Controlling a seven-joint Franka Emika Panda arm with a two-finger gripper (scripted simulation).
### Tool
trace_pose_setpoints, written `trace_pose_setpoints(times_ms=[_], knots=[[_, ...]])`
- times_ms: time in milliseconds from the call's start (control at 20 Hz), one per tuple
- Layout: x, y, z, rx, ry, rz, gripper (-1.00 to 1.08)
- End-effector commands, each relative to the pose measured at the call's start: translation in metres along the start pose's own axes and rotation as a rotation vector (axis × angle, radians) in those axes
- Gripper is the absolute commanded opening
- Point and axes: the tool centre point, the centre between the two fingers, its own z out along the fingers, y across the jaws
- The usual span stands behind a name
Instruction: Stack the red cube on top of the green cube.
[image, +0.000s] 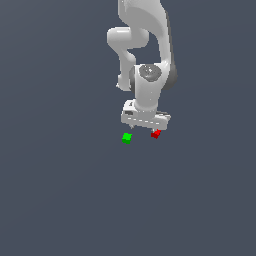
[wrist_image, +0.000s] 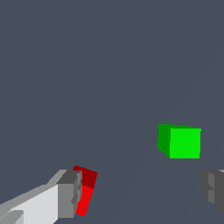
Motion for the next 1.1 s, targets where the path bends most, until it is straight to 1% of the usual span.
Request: trace_pose_setpoints(times_ms=[0,550,1050], knots=[[-0.012,-0.008,0.007,-0.001,0.003,0.043,1.0],[-0.053,-0.044,0.037,-0.004,0.013,0.21,1.0],[-0.069,-0.066,0.052,-0.006,0.018,0.294,1.0]])
